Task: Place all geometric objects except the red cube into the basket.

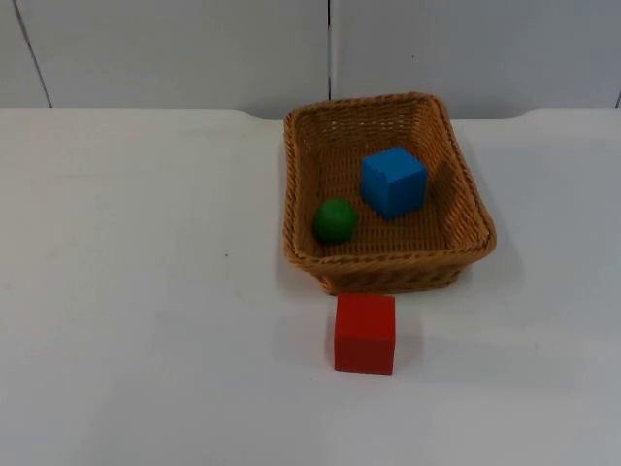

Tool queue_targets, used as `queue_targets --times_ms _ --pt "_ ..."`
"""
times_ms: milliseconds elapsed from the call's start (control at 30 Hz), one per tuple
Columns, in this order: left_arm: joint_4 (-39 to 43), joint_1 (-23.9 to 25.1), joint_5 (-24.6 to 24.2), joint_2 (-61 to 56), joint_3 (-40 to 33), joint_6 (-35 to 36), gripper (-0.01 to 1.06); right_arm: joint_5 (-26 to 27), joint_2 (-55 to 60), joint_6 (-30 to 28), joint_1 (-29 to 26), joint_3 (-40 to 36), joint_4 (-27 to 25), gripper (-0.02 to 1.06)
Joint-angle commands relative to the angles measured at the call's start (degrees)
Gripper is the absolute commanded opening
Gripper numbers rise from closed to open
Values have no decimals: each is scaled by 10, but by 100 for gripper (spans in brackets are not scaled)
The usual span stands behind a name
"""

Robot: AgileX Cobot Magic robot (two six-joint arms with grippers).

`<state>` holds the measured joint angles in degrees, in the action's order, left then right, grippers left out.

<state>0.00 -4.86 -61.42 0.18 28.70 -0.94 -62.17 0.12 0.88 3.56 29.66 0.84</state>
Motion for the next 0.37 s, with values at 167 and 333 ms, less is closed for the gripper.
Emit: queue_targets --times_ms 167,333 --pt "0 25 -2 -2 -3 9 105 5 -1 1 -3 0 0 105" --pt "0 66 -2 -2 -3 9 105 5 -1 1 -3 0 0 105"
